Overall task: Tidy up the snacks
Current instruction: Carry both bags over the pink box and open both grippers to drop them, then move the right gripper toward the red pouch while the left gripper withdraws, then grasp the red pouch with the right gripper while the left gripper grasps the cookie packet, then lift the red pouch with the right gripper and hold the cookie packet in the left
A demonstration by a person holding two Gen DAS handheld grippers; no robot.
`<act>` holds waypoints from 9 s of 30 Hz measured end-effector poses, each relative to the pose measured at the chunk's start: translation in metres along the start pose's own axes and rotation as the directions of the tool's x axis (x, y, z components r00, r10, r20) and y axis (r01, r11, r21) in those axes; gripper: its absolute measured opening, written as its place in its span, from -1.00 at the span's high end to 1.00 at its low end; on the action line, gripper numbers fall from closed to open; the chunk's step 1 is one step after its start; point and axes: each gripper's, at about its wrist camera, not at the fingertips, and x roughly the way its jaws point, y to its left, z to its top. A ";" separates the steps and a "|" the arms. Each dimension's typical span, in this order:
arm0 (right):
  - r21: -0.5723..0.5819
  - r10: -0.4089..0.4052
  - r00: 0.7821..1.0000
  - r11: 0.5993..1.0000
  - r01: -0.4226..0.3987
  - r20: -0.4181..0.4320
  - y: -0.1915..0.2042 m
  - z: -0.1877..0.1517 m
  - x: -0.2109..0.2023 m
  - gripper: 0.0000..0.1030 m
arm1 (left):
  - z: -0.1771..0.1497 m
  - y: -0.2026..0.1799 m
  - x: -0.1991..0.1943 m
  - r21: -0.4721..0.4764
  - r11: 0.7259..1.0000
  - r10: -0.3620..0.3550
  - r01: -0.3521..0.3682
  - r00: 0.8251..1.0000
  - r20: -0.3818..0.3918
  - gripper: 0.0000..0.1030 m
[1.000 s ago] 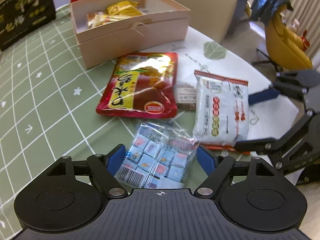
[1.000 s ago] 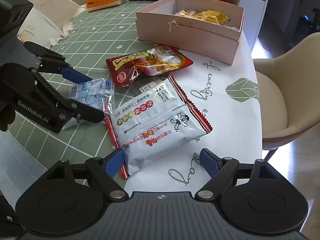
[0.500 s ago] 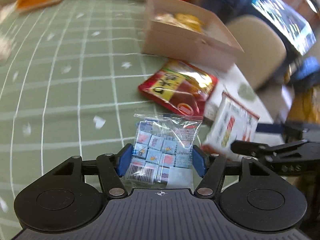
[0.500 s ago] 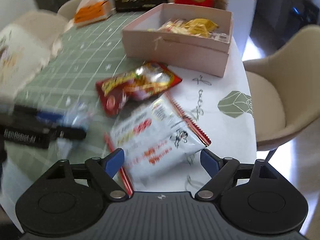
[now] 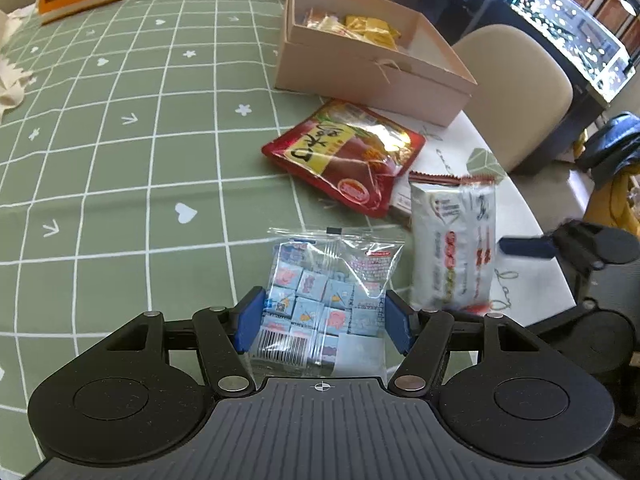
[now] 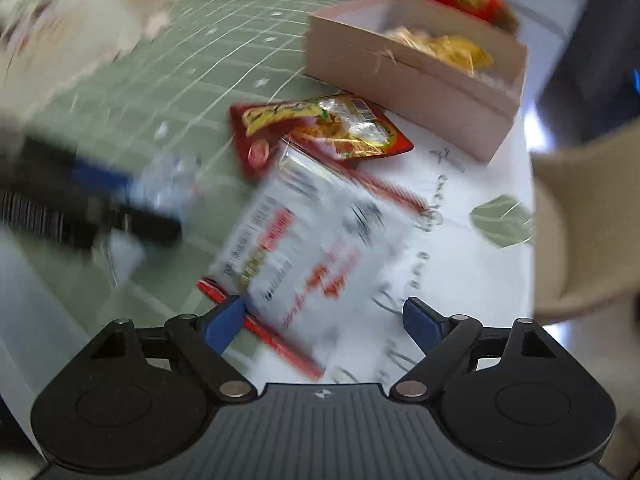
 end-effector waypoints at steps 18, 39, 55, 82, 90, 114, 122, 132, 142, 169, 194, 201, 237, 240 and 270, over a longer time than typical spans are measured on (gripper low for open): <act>0.268 0.073 0.997 0.961 -0.074 0.011 -0.025 0.038 0.009 -0.67 | -0.010 -0.019 0.002 0.072 0.996 0.061 -0.061 0.998 0.000 -0.34; 0.401 -0.076 0.975 0.916 -0.014 0.208 -0.099 0.037 -0.085 -0.47 | -0.001 -0.030 -0.016 0.084 0.996 -0.001 -0.005 0.997 0.081 -0.24; 0.455 -0.130 0.971 0.890 0.026 0.199 -0.109 0.015 -0.085 -0.47 | 0.214 -0.048 -0.043 -0.039 0.991 -0.099 0.125 0.907 0.410 -0.21; 0.367 0.011 0.972 0.925 -0.099 0.234 -0.151 0.168 -0.041 -0.70 | 0.045 0.000 0.014 -0.067 0.995 -0.075 0.077 0.997 0.028 -0.08; 0.547 0.256 0.966 0.805 -0.229 0.028 -0.110 0.102 0.041 -0.70 | 0.047 0.026 0.003 -0.189 0.981 -0.013 0.030 0.996 0.088 0.01; 0.307 0.063 0.997 0.950 -0.047 -0.040 -0.052 0.122 0.049 0.32 | 0.004 0.048 -0.010 -0.221 0.974 -0.037 0.048 0.998 0.054 0.05; 0.332 0.036 0.998 0.943 -0.015 -0.058 -0.076 0.056 0.034 0.32 | 0.007 0.013 0.002 -0.161 0.981 -0.111 0.108 0.994 -0.006 0.11; 0.275 0.060 0.998 0.959 -0.063 0.020 -0.035 0.013 -0.016 -0.07 | 0.041 -0.033 0.037 -0.163 0.985 -0.067 0.055 0.996 -0.067 0.11; 0.395 -0.091 0.996 0.915 0.081 0.007 -0.076 -0.017 -0.024 -0.27 | 0.049 -0.108 0.065 0.212 0.956 0.216 -0.204 0.976 -0.036 -0.05; 0.351 -0.036 0.997 0.935 0.059 -0.073 -0.002 0.133 0.089 -0.97 | -0.004 0.008 -0.006 -0.055 0.991 0.128 -0.125 0.990 0.054 0.16; 0.279 -0.008 0.997 0.960 -0.013 0.075 -0.033 0.022 -0.013 -0.59 | 0.006 -0.010 0.005 -0.043 0.996 0.080 -0.078 0.996 0.032 0.15; 0.352 -0.009 1.000 0.936 -0.001 0.026 -0.027 0.025 0.023 -0.91 | 0.005 -0.010 0.006 -0.027 0.997 0.077 -0.076 0.996 0.034 0.15; 0.298 -0.041 0.998 0.954 0.026 0.045 -0.016 0.034 0.028 -0.84 | -0.005 -0.017 0.003 -0.003 0.996 0.089 -0.089 0.993 0.074 0.13; 0.293 -0.036 0.998 0.956 0.020 0.051 -0.018 0.032 0.029 -0.84 | -0.006 -0.016 0.002 -0.006 0.996 0.084 -0.084 0.993 0.081 0.13; 0.348 -0.098 0.989 0.936 0.055 0.108 -0.033 0.017 0.019 -0.49 | -0.011 -0.017 0.000 0.017 0.996 0.089 -0.091 0.990 0.109 0.11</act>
